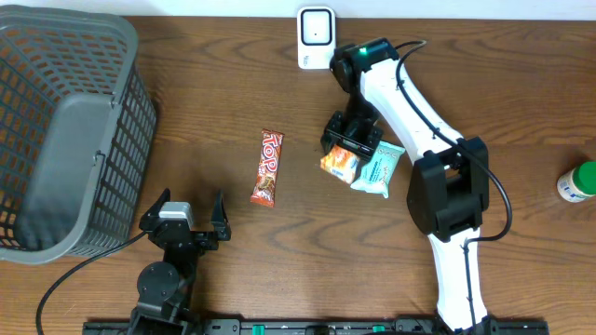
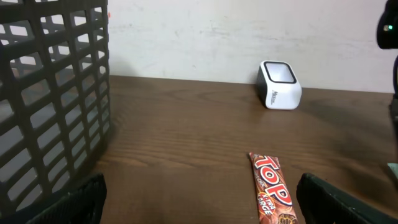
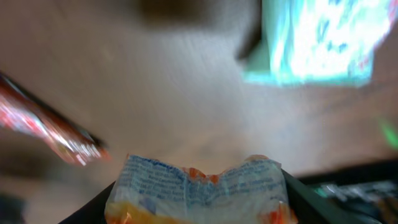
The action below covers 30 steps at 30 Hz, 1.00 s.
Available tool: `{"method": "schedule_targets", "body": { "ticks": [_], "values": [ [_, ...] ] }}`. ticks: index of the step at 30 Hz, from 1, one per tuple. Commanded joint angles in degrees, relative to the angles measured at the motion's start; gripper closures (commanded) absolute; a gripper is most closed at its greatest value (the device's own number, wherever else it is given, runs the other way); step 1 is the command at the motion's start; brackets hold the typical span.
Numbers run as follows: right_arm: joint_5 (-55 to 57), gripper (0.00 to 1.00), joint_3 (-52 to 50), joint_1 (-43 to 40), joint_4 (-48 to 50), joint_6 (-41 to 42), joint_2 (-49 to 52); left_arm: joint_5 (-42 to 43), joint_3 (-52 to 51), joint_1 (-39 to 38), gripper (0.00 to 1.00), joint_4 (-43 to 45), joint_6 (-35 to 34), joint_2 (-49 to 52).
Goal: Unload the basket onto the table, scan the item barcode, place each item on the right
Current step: 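Reach the right gripper to the orange snack pack and grasp it, then hold the orange pack in front of the scanner with the right gripper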
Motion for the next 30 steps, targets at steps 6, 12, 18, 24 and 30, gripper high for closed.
{"method": "schedule_targets", "body": {
  "ticks": [6,12,18,24,30],
  "values": [
    [-10.12,0.39,0.7,0.22,-3.04,-16.52,-0.07,-1.16,-1.55,-0.22,0.02,-1.27,0.74,-0.37],
    [-10.05,0.38,1.01,0.24,-0.79,-17.92,-0.07,-1.16,-1.55,-0.22,0.02,-1.27,0.74,-0.37],
    [-5.53,0.43,8.81,0.37,3.06,-18.67,-0.07,-1.16,-1.55,-0.22,0.02,-1.27,0.74,-0.37],
    [-0.44,0.44,23.34,0.59,3.19,-18.58,-0.07,-1.16,-1.55,-0.22,0.02,-1.27,0.74,-0.37],
    [20.41,0.43,24.5,1.95,21.14,-18.01,0.09,-1.16,-1.55,-0.22,0.02,-1.27,0.74,-0.37]
  ]
}}
